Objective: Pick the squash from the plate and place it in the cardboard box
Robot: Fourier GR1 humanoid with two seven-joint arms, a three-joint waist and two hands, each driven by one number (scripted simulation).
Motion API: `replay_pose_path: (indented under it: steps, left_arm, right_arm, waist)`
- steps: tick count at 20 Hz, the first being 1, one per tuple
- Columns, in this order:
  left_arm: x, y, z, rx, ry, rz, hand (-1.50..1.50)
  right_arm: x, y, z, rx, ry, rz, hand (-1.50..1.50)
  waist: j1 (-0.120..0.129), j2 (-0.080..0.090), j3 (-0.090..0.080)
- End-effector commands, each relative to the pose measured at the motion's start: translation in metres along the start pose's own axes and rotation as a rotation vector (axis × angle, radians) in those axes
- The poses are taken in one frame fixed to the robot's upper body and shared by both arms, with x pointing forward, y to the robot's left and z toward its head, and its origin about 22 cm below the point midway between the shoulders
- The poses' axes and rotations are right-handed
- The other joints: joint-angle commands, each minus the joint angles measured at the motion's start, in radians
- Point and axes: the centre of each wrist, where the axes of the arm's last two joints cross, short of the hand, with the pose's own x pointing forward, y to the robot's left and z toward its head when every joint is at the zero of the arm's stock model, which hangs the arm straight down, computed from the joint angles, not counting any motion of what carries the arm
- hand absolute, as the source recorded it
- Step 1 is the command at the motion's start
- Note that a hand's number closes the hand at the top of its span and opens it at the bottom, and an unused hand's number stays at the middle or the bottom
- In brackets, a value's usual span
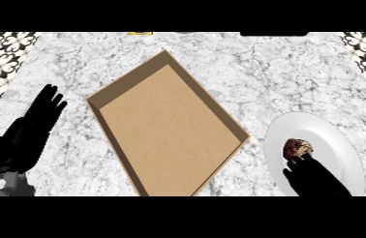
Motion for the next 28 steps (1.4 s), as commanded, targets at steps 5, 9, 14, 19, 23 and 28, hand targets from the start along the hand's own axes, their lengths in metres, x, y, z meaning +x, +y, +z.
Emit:
replay_pose_path:
  steps: [5, 9, 14, 19, 23, 28]
  left_arm:
    - [0.003, -0.004, -0.006, -0.016, -0.01, 0.006, 0.0]
    - [0.009, -0.006, -0.007, -0.028, -0.02, 0.01, 0.0]
    - [0.006, -0.01, -0.007, -0.048, -0.014, -0.002, 0.0]
    - [0.004, -0.011, -0.01, -0.06, 0.004, 0.001, 0.0]
    - [0.006, -0.012, -0.011, -0.064, 0.005, -0.003, 0.0]
    - [0.004, -0.02, -0.014, -0.075, 0.019, 0.002, 0.0]
  right_arm:
    - [0.108, -0.08, -0.046, -0.077, 0.027, -0.453, 1.5]
    - [0.125, -0.1, -0.048, -0.107, 0.095, -0.571, 1.5]
    - [0.143, -0.13, -0.045, -0.211, 0.18, -0.613, 1.5]
    - [0.16, -0.165, -0.032, -0.356, 0.226, -0.637, 1.5]
    - [0.154, -0.19, -0.027, -0.529, 0.309, -0.662, 1.5]
    - [0.148, -0.213, -0.021, -0.666, 0.461, -0.709, 1.5]
  waist:
    - [0.013, 0.012, 0.001]
    - [0.023, 0.011, 0.005]
    - [0.046, 0.01, 0.003]
    - [0.06, 0.005, -0.002]
    - [0.072, -0.003, -0.003]
    - [0.062, -0.005, -0.005]
